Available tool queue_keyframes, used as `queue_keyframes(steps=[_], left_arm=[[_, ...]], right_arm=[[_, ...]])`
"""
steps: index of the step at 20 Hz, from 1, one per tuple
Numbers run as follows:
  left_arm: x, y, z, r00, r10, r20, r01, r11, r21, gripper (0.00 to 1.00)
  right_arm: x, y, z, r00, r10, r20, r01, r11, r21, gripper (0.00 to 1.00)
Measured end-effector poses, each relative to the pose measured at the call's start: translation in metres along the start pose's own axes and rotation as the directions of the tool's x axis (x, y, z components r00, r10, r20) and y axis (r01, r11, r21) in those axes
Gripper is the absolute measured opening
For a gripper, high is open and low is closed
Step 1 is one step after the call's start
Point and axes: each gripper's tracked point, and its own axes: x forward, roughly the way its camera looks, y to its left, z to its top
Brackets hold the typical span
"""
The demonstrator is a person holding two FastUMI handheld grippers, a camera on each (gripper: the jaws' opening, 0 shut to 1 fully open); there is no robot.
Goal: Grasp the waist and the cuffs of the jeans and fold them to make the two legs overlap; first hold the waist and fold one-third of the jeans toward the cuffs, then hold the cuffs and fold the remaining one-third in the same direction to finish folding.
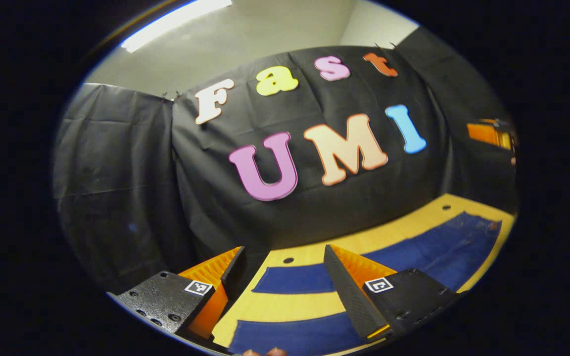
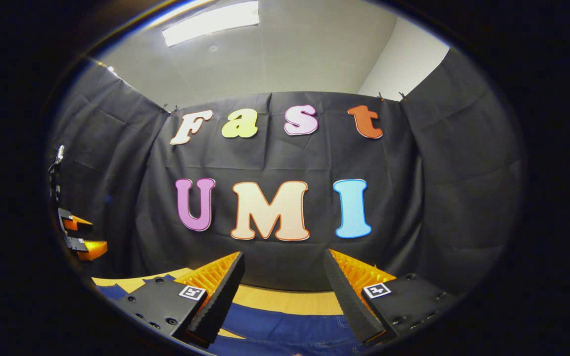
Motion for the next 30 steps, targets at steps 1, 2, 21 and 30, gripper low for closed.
queue_keyframes(steps=[1, 2, 21, 30], left_arm=[[0.0, 0.007, -0.014, 0.999, -0.028, -0.027, 0.029, 0.999, 0.042, 1.0], [-0.001, 0.013, -0.028, 0.997, -0.055, -0.06, 0.06, 0.995, 0.081, 0.95], [-0.085, -0.002, -0.292, 0.77, -0.09, -0.632, 0.468, 0.752, 0.464, 0.96], [-0.083, -0.006, -0.331, 0.735, -0.068, -0.675, 0.569, 0.603, 0.559, 0.96]], right_arm=[[0.0, 0.012, 0.0, 1.0, -0.009, 0.001, 0.009, 1.0, 0.014, 0.99], [0.001, 0.02, -0.002, 1.0, -0.013, -0.007, 0.013, 1.0, 0.026, 0.99], [0.009, 0.019, -0.035, 0.994, 0.01, -0.112, -0.015, 0.999, -0.044, 0.99], [0.004, 0.025, -0.051, 0.988, 0.008, -0.157, -0.021, 0.997, -0.08, 0.99]])
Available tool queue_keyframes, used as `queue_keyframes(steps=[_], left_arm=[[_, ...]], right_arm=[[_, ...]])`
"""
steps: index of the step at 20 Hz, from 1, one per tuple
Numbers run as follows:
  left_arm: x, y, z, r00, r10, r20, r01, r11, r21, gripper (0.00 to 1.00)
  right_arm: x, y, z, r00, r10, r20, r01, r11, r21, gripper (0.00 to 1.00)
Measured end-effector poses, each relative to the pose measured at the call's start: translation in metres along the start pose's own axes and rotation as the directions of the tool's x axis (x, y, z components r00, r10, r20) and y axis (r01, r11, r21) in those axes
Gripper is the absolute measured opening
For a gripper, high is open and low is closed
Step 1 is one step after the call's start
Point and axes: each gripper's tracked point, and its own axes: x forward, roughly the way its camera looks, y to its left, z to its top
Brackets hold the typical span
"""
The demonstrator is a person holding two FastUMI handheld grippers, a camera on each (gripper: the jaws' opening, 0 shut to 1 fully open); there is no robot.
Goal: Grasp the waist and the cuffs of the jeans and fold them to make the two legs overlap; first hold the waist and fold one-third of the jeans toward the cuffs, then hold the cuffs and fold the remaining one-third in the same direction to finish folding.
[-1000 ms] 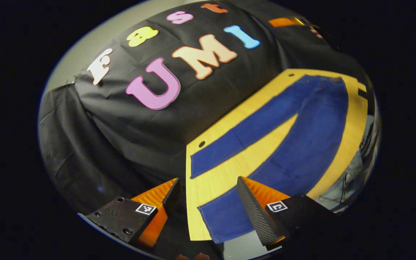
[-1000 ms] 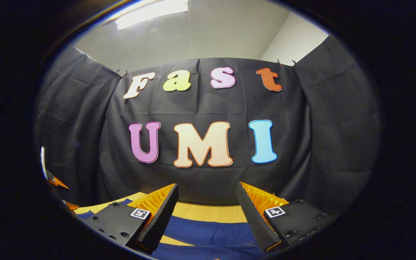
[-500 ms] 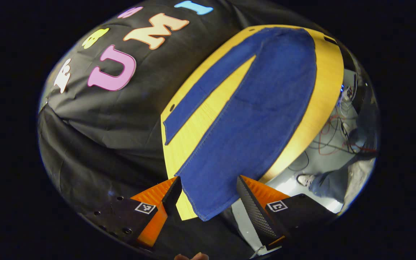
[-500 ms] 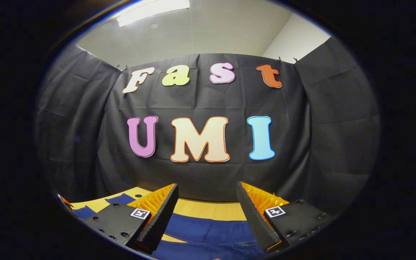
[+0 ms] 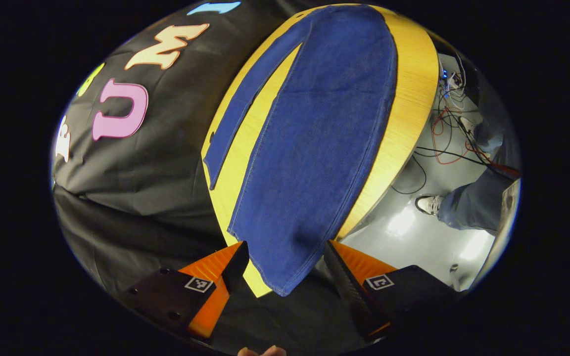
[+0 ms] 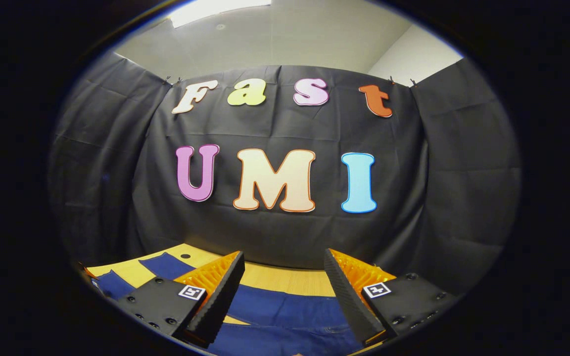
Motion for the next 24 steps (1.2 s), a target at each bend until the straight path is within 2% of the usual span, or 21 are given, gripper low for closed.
queue_keyframes(steps=[3, 4, 6, 14, 18, 20, 21, 22, 23, 24], left_arm=[[0.007, -0.009, -0.004, 0.999, -0.032, -0.027, 0.033, 0.998, 0.051, 0.96], [0.008, -0.01, -0.004, 0.999, -0.032, -0.025, 0.034, 0.997, 0.063, 1.0], [0.009, -0.008, -0.004, 0.999, -0.031, -0.029, 0.032, 0.998, 0.061, 0.96], [0.016, 0.0, -0.002, 0.998, -0.036, -0.047, 0.04, 0.996, 0.085, 0.96], [0.029, 0.01, 0.003, 0.999, 0.003, -0.036, 0.001, 0.994, 0.11, 0.95], [0.043, 0.018, 0.007, 0.999, 0.019, -0.034, -0.014, 0.991, 0.133, 0.9], [0.049, 0.019, 0.009, 0.999, 0.011, -0.031, -0.006, 0.991, 0.132, 0.9], [0.053, 0.016, 0.006, 0.999, -0.011, -0.038, 0.016, 0.993, 0.119, 0.83], [0.059, 0.009, 0.007, 0.998, -0.045, -0.05, 0.05, 0.993, 0.103, 0.63], [0.063, 0.004, 0.002, 0.997, -0.045, -0.068, 0.052, 0.994, 0.098, 0.43]], right_arm=[[-0.001, 0.002, 0.0, 1.0, 0.0, -0.004, 0.0, 1.0, 0.0, 0.99], [-0.002, 0.0, -0.001, 1.0, -0.002, -0.003, 0.002, 1.0, -0.004, 1.0], [-0.003, -0.003, -0.003, 1.0, -0.01, -0.002, 0.01, 1.0, -0.01, 0.99], [0.001, 0.001, -0.013, 1.0, -0.005, -0.023, 0.005, 1.0, 0.024, 0.99], [0.003, 0.006, -0.017, 1.0, 0.0, -0.022, 0.0, 1.0, 0.012, 0.98], [0.005, 0.007, -0.02, 1.0, 0.001, -0.032, 0.0, 1.0, 0.018, 0.99], [0.006, 0.007, -0.021, 0.999, 0.0, -0.034, 0.001, 1.0, 0.021, 0.99], [0.006, 0.007, -0.022, 0.999, -0.001, -0.035, 0.002, 1.0, 0.021, 0.99], [0.007, 0.006, -0.024, 0.999, -0.003, -0.038, 0.004, 1.0, 0.016, 1.0], [0.007, 0.004, -0.025, 0.999, -0.006, -0.041, 0.006, 1.0, 0.005, 1.0]])
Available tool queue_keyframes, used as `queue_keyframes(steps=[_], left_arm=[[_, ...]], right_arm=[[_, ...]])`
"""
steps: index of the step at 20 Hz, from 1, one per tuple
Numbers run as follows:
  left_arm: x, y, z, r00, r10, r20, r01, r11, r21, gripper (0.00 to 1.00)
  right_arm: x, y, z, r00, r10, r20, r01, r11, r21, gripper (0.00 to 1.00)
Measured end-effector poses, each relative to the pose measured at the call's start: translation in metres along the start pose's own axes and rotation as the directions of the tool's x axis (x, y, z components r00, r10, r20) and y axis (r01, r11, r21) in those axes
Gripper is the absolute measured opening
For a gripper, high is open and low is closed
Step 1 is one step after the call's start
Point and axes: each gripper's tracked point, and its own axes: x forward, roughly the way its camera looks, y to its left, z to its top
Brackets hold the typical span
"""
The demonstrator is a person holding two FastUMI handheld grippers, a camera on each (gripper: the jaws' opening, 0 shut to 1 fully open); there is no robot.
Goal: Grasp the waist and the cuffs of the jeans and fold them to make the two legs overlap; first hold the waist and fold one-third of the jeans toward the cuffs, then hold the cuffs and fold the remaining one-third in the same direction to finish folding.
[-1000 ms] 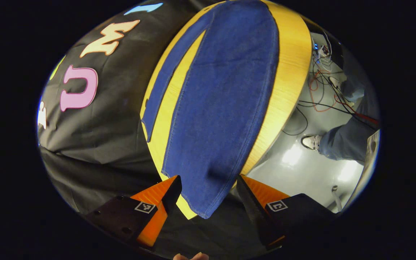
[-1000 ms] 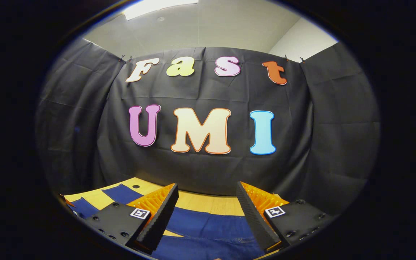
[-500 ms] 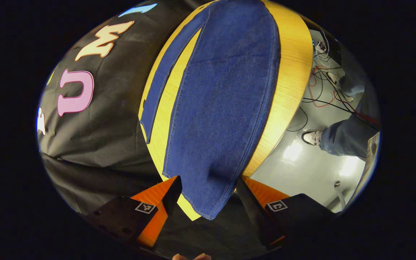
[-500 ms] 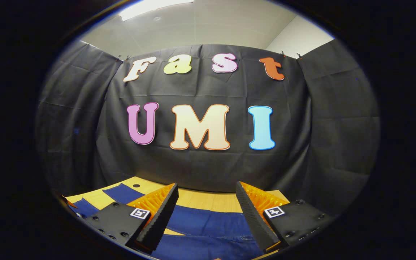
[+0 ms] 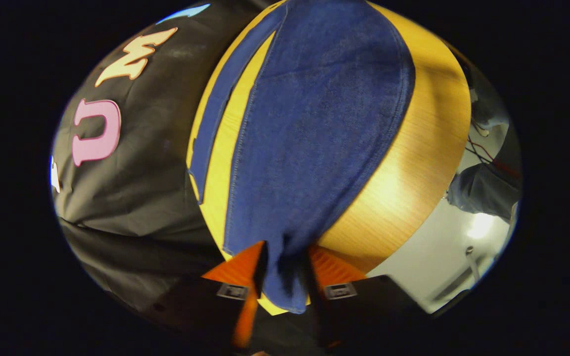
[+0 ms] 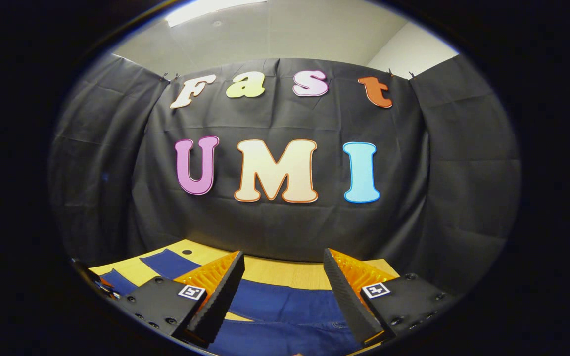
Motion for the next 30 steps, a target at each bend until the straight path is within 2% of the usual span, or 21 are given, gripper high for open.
queue_keyframes(steps=[2, 5, 8, 11, 12, 14, 16, 19, 22, 26, 28, 30], left_arm=[[0.003, 0.001, -0.001, 0.999, 0.037, -0.01, -0.037, 0.999, -0.003, 0.04], [0.003, 0.003, 0.001, 0.999, 0.046, -0.014, -0.046, 0.996, -0.07, 0.01], [0.005, 0.004, 0.003, 1.0, 0.003, -0.013, -0.004, 0.996, -0.087, 0.0], [0.005, 0.004, 0.003, 0.998, -0.066, -0.011, 0.064, 0.991, -0.121, 0.0], [0.003, 0.005, 0.003, 0.996, -0.089, -0.003, 0.087, 0.986, -0.14, 0.0], [0.003, 0.005, 0.003, 0.991, -0.13, 0.015, 0.131, 0.975, -0.179, 0.0], [0.004, 0.005, 0.003, 0.988, -0.156, 0.02, 0.157, 0.965, -0.209, 0.0], [0.004, 0.006, 0.003, 0.986, -0.164, 0.015, 0.164, 0.97, -0.18, 0.0], [0.004, 0.005, 0.002, 0.987, -0.162, -0.008, 0.158, 0.972, -0.176, 0.0], [0.003, 0.005, 0.002, 0.985, -0.164, -0.052, 0.153, 0.974, -0.168, 0.0], [0.003, 0.005, 0.002, 0.985, -0.159, -0.065, 0.146, 0.975, -0.17, 0.0], [0.003, 0.005, 0.001, 0.985, -0.156, -0.077, 0.143, 0.977, -0.157, 0.0]], right_arm=[[-0.002, -0.008, -0.002, 1.0, -0.011, 0.003, 0.011, 0.999, -0.042, 0.98], [-0.005, -0.024, -0.01, 1.0, -0.031, -0.005, 0.03, 0.993, -0.111, 0.99], [-0.007, -0.036, -0.025, 0.998, -0.043, -0.036, 0.036, 0.982, -0.186, 0.99], [-0.013, -0.04, -0.038, 0.998, -0.033, -0.044, 0.017, 0.945, -0.326, 0.99], [-0.015, -0.044, -0.043, 0.998, -0.042, -0.049, 0.019, 0.918, -0.395, 1.0], [-0.023, -0.061, -0.066, 0.993, -0.077, -0.094, 0.014, 0.842, -0.539, 1.0], [-0.035, -0.065, -0.092, 0.984, -0.076, -0.162, -0.043, 0.779, -0.625, 1.0], [-0.058, -0.077, -0.141, 0.963, -0.056, -0.264, -0.156, 0.682, -0.715, 0.99], [-0.077, -0.102, -0.192, 0.929, -0.046, -0.367, -0.277, 0.572, -0.772, 0.99], [-0.092, -0.131, -0.25, 0.879, -0.037, -0.475, -0.425, 0.389, -0.817, 0.99], [-0.096, -0.145, -0.277, 0.844, -0.038, -0.535, -0.496, 0.321, -0.806, 0.99], [-0.104, -0.156, -0.3, 0.812, -0.03, -0.583, -0.552, 0.284, -0.784, 0.99]])
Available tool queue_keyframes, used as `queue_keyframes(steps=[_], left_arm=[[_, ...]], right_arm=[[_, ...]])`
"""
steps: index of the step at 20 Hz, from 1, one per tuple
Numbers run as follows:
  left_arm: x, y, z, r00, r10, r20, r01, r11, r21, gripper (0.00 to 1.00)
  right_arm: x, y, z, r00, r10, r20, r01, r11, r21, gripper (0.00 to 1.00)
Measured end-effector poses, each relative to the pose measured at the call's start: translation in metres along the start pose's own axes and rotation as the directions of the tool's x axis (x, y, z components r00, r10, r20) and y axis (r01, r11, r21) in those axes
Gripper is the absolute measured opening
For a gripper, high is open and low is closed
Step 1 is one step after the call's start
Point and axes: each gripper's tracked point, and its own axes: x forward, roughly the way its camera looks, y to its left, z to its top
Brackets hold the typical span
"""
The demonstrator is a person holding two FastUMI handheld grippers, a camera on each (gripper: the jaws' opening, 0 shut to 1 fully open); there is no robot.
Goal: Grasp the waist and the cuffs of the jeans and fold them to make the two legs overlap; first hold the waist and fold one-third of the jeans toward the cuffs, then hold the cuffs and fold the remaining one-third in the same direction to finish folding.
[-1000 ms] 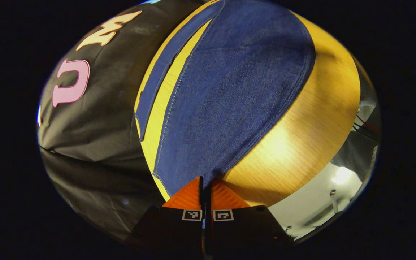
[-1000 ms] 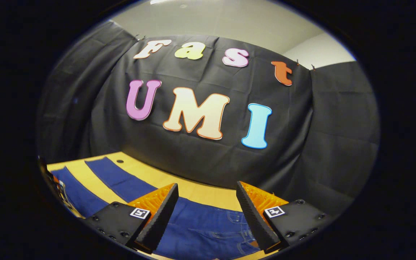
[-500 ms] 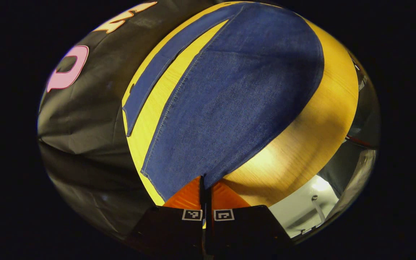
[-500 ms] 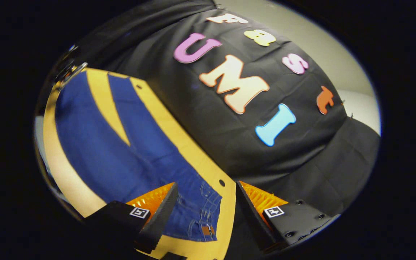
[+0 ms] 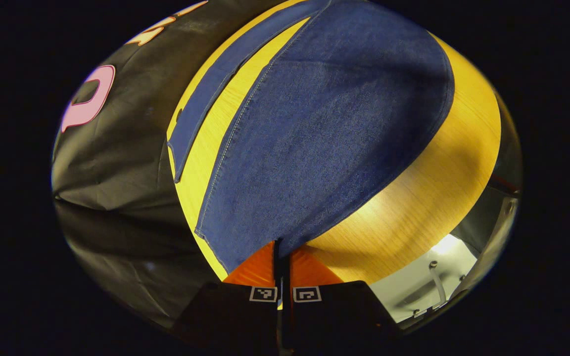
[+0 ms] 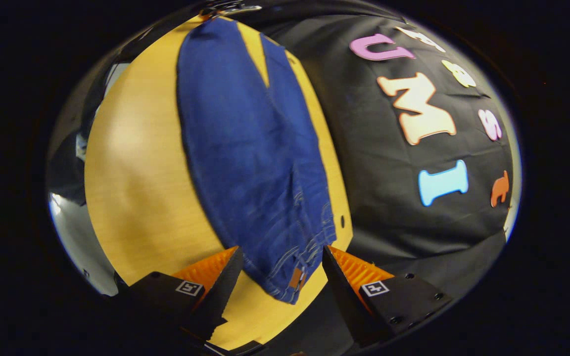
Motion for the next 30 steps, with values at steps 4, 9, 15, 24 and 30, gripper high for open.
queue_keyframes(steps=[4, 9, 15, 24, 30], left_arm=[[0.001, 0.001, 0.0, 1.0, 0.011, -0.012, -0.011, 1.0, 0.014, 0.0], [0.001, 0.001, 0.0, 0.999, 0.043, -0.012, -0.043, 0.999, 0.015, 0.0], [0.001, 0.002, 0.002, 0.999, 0.039, -0.013, -0.04, 0.995, -0.09, 0.0], [-0.035, 0.055, 0.034, 0.994, 0.105, -0.011, -0.103, 0.946, -0.307, 0.0], [-0.063, 0.119, 0.075, 0.984, 0.17, 0.063, -0.131, 0.906, -0.402, 0.0]], right_arm=[[0.014, 0.016, -0.019, 0.998, 0.056, -0.022, -0.057, 0.997, -0.061, 1.0], [0.044, 0.01, -0.022, 0.999, 0.013, -0.035, -0.015, 0.998, -0.064, 0.79], [0.048, 0.017, -0.026, 0.998, -0.013, -0.062, 0.015, 1.0, 0.024, 0.08], [0.031, -0.071, 0.003, 0.977, -0.205, -0.064, 0.215, 0.942, 0.259, 0.05], [0.036, -0.155, 0.032, 0.923, -0.354, -0.149, 0.383, 0.828, 0.409, 0.05]])
